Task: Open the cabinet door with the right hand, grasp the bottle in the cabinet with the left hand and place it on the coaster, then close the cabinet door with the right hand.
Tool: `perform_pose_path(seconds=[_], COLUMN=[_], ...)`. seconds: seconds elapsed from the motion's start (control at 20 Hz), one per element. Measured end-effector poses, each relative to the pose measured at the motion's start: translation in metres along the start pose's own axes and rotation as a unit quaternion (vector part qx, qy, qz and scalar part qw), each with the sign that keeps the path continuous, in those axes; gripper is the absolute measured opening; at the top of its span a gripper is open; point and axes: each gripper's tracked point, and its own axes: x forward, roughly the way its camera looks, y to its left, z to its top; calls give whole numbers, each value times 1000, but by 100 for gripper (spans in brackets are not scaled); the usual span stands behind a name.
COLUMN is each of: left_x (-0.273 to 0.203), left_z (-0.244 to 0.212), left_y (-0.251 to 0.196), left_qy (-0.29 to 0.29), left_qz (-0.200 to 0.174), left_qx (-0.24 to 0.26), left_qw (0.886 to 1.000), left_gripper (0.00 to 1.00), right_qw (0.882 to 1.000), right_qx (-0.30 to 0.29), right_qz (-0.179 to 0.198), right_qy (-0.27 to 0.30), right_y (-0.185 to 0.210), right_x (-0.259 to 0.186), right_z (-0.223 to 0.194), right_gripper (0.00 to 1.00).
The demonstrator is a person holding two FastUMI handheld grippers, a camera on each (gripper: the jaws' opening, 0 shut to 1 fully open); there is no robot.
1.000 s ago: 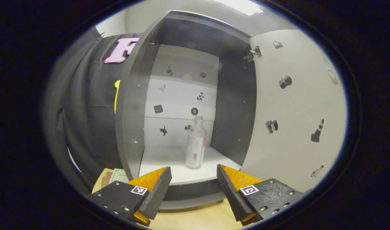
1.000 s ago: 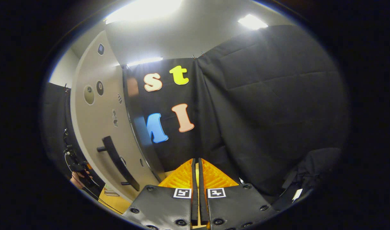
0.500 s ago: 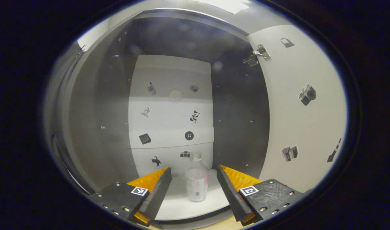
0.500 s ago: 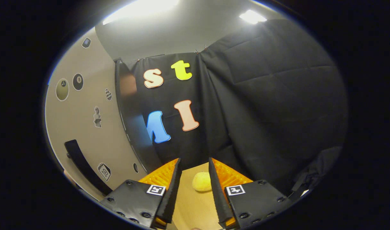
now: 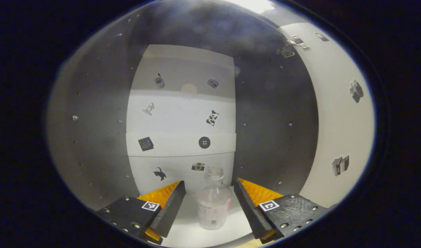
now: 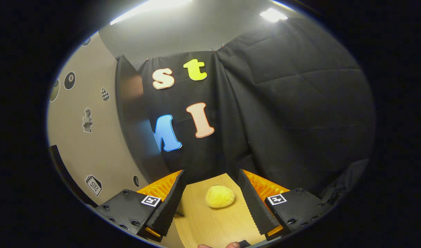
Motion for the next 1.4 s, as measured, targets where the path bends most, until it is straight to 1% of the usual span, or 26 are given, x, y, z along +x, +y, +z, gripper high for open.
perform_pose_path(seconds=[0.15, 0.2, 0.3, 0.35, 0.4, 0.45, 0.55, 0.65, 0.75, 1.0, 1.2, 1.25, 1.3, 1.35, 1.4], left_x=[13, 16, 20, 21, 21, 20, 19, 17, 13, -15, -56, -67, -80, -95, -110], left_z=[-16, -20, -27, -29, -31, -32, -31, -30, -30, -27, -15, -12, -10, -8, -5], left_y=[-1, 2, 4, 5, 5, 5, 6, 2, -4, -7, -2, 1, 4, 6, 8], left_qy=[12, 14, 19, 20, 22, 22, 21, 20, 21, 18, 13, 12, 12, 11, 9], left_qz=[-5, -1, 2, 3, 3, 3, 3, -1, -6, -4, -2, 0, 1, 0, 2], left_qx=[-24, -30, -43, -51, -58, -64, -65, -60, -50, -26, -25, -25, -26, -27, -26], left_qw=[1000, 999, 999, 999, 998, 998, 998, 998, 999, 999, 1000, 1000, 1000, 1000, 1000], left_gripper=[88, 87, 88, 87, 89, 87, 77, 78, 75, 73, 74, 74, 74, 72, 72], right_qw=[1000, 1000, 1000, 1000, 1000, 1000, 999, 999, 999, 999, 999, 999, 999, 998, 998], right_qx=[-4, -2, 3, 4, 5, 7, 9, 7, 5, 4, 5, 6, 7, 6, 4], right_qz=[-2, -1, 2, 4, 5, 5, 10, 12, 13, 27, 39, 42, 45, 47, 47], right_qy=[7, 10, 17, 21, 23, 26, 30, 30, 32, 37, 31, 29, 28, 28, 29], right_y=[-4, -4, -4, -5, -5, -6, -4, -4, -5, 1, 9, 12, 14, 17, 18], right_x=[9, 11, 14, 16, 18, 19, 23, 24, 28, 32, 27, 26, 23, 18, 16], right_z=[-3, -5, -11, -12, -12, -16, -18, -20, -20, -23, -22, -22, -23, -27, -27], right_gripper=[96, 96, 96, 96, 96, 96, 96, 96, 96, 96, 96, 89, 89, 96, 96])
